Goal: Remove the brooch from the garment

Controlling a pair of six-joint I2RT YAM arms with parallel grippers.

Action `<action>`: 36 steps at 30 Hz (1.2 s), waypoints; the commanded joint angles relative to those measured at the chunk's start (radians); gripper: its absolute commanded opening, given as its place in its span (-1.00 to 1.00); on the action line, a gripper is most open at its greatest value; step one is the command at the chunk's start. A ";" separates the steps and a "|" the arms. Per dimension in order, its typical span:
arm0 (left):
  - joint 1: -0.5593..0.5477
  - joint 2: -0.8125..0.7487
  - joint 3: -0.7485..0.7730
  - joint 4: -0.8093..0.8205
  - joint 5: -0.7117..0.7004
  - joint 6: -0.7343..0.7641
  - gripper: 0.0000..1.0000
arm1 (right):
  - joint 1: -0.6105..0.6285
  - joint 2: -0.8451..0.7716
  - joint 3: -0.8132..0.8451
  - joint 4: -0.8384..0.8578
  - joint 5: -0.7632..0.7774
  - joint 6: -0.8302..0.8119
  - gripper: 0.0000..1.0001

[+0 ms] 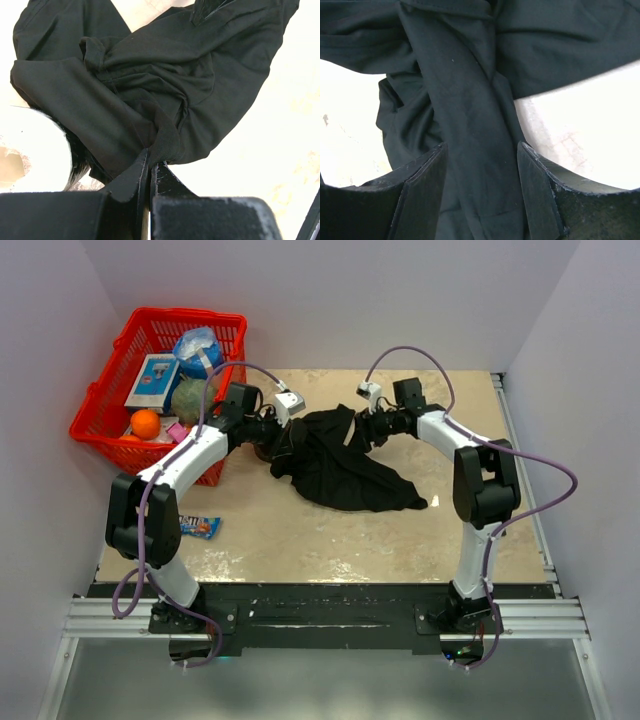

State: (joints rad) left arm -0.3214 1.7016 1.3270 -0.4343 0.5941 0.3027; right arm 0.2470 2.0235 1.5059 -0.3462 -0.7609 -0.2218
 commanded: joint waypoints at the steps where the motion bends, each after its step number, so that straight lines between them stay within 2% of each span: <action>1: -0.002 -0.030 0.014 0.022 0.004 -0.017 -1.00 | 0.050 -0.004 0.094 0.068 -0.008 -0.002 0.22; 6: -0.001 -0.019 0.027 0.006 0.007 -0.027 -1.00 | 0.127 0.084 0.246 0.087 0.061 -0.001 0.19; 11: 0.007 -0.005 0.049 -0.003 0.006 -0.039 -1.00 | 0.176 0.149 0.333 0.111 0.066 0.010 0.19; 17: 0.013 -0.007 0.049 -0.003 0.001 -0.042 -1.00 | 0.192 0.172 0.353 0.113 0.094 0.009 0.18; 22: 0.015 -0.002 0.051 0.000 0.001 -0.045 -1.00 | 0.196 0.159 0.346 0.093 0.193 -0.019 0.11; 25: 0.016 0.004 0.057 0.002 0.006 -0.047 -1.00 | 0.196 0.153 0.336 0.081 0.253 -0.040 -0.27; 26: 0.016 0.007 0.060 0.002 0.007 -0.050 -1.00 | 0.195 0.150 0.333 0.079 0.264 -0.047 -0.49; 30: 0.016 0.015 0.072 0.003 0.015 -0.054 -1.00 | 0.193 0.126 0.339 0.078 0.264 -0.056 -0.90; 32: 0.016 0.018 0.080 0.002 0.015 -0.053 -1.00 | 0.187 0.084 0.350 0.070 0.282 -0.065 -1.00; 36: 0.018 0.020 0.084 0.000 0.016 -0.047 -1.00 | 0.106 -0.006 0.375 0.069 0.247 -0.047 -1.00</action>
State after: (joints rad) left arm -0.3134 1.7203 1.3674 -0.4423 0.5907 0.2687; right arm 0.4316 2.1838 1.8133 -0.2947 -0.5060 -0.2665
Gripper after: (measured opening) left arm 0.029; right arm 0.009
